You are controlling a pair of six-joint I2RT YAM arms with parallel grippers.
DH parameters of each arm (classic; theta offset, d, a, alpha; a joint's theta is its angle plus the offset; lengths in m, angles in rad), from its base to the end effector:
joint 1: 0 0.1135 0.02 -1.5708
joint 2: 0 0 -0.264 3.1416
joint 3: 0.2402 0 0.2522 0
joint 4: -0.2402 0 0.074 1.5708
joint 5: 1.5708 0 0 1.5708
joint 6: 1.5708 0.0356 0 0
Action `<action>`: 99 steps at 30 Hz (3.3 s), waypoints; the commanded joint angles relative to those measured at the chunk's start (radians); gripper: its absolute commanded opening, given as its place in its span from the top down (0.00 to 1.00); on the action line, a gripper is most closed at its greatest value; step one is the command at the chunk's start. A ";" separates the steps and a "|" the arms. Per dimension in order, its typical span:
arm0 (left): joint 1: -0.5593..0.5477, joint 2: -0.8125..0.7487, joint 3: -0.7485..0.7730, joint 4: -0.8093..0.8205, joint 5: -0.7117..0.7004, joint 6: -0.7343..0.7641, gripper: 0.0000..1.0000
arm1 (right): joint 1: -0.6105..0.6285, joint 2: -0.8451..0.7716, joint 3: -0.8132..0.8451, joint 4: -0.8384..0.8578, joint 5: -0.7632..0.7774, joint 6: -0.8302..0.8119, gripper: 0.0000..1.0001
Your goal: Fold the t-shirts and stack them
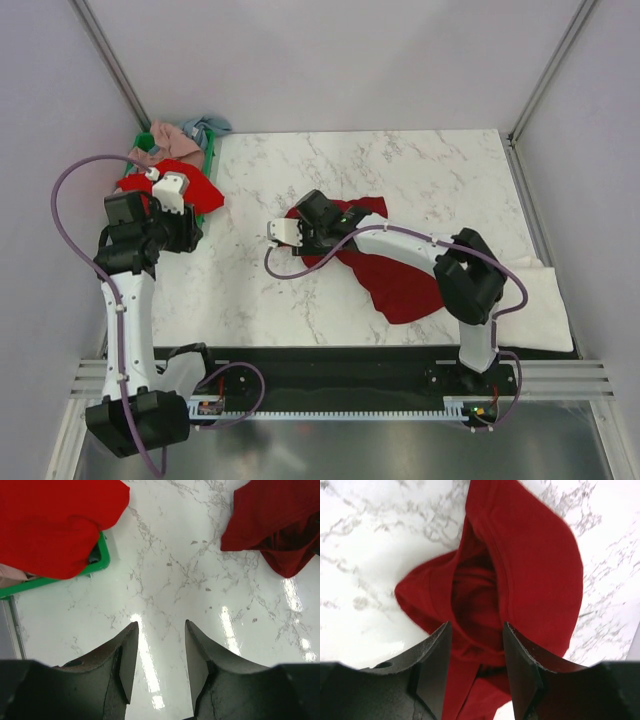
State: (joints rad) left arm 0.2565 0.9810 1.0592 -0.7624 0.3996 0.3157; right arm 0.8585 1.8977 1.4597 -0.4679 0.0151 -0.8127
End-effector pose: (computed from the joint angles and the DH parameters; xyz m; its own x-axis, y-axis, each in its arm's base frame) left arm 0.1926 0.0362 0.3443 -0.5632 0.1480 -0.8130 0.2449 0.9695 0.0069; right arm 0.2747 0.3173 0.2277 0.1915 -0.8892 -0.4156 -0.8896 0.0216 -0.4562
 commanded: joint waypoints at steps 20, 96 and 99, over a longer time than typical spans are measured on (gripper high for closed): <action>0.001 -0.079 0.005 -0.046 0.013 -0.041 0.51 | 0.036 0.201 0.240 0.051 0.160 -0.034 1.00; -0.008 -0.116 0.018 -0.021 0.085 -0.073 0.49 | 0.099 0.223 0.327 -0.344 -0.112 -0.144 1.00; -0.008 -0.119 0.018 -0.021 0.084 -0.070 0.49 | 0.099 0.173 0.375 -0.308 -0.092 -0.152 1.00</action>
State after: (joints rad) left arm 0.2508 0.8665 1.0447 -0.7986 0.4648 0.2409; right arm 0.9562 2.1761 1.7882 -0.8551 -0.1146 -0.9623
